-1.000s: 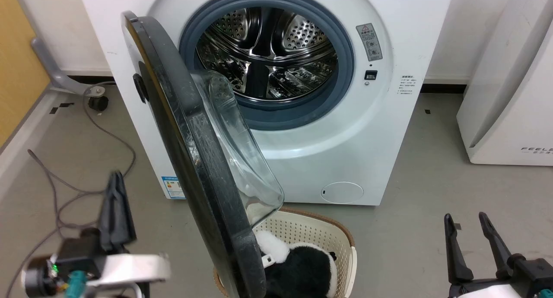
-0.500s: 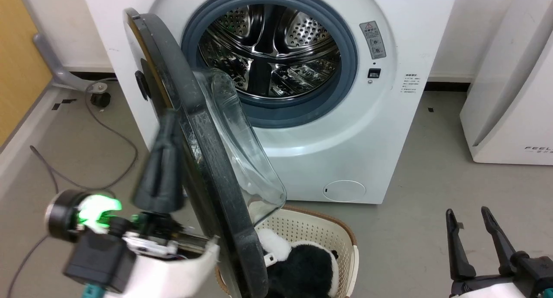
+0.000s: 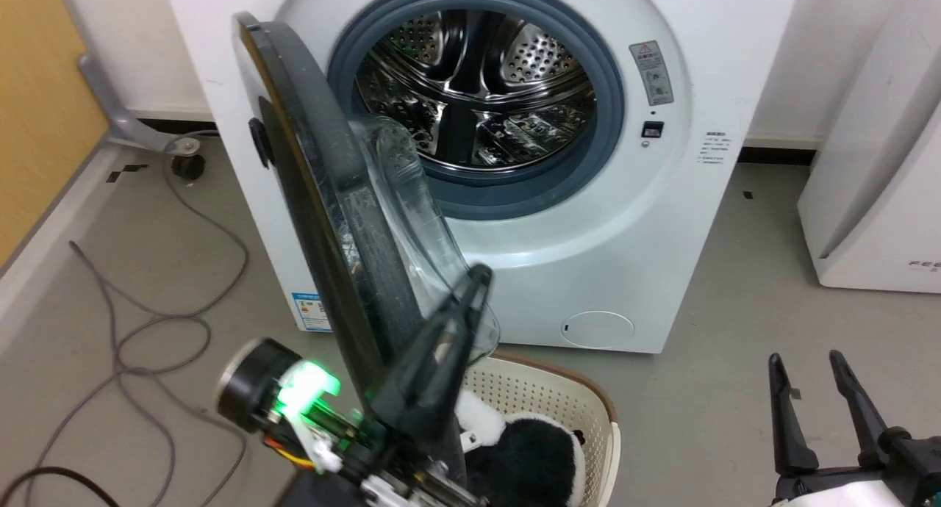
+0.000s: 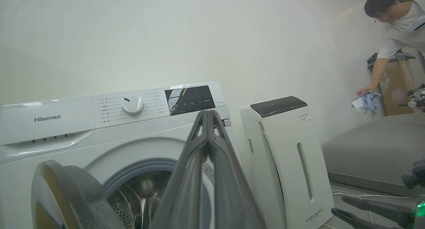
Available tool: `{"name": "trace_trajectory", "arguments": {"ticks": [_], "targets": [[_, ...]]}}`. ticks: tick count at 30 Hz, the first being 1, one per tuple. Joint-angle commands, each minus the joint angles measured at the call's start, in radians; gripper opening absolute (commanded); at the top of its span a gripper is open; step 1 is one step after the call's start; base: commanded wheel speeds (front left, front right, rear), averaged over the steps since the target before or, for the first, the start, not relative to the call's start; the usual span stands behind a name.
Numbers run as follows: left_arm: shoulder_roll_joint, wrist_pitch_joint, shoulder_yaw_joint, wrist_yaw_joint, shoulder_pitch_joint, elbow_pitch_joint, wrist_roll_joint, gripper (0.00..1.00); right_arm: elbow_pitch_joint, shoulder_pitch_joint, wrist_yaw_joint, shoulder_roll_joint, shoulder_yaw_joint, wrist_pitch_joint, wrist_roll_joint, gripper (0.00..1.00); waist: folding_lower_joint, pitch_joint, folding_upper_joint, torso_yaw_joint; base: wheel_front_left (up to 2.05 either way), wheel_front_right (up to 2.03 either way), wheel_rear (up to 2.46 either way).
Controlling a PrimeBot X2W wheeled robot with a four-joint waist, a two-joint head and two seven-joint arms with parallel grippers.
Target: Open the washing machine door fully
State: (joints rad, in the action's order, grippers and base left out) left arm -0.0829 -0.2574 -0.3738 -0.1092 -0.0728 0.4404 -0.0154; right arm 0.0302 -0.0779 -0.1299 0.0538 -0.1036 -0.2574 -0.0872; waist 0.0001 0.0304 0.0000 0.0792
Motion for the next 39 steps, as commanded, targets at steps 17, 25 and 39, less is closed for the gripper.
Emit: {"name": "trace_trajectory", "arguments": {"ticks": [17,25,39], "targets": [[-0.069,-0.004,-0.164,-0.002,0.12,-0.196,-0.027,0.0,0.002,-0.006,-0.001,-0.004,-0.005,-0.004,0.015,1.0,-0.0001,-0.006,0.0,0.059,0.0,0.0,0.0],[-0.053,-0.004,-0.163,0.025,0.11,-0.305,0.008,0.0,0.005,0.002,-0.001,-0.004,0.0,-0.004,0.02,1.0,-0.0001,-0.021,0.0,0.062,0.0,0.0,0.0],[-0.053,-0.004,-0.126,0.052,0.114,-0.376,0.038,0.0,0.012,0.001,-0.001,-0.004,-0.006,-0.004,0.015,1.0,-0.0001,-0.036,0.0,0.166,0.0,0.0,0.0]]}}
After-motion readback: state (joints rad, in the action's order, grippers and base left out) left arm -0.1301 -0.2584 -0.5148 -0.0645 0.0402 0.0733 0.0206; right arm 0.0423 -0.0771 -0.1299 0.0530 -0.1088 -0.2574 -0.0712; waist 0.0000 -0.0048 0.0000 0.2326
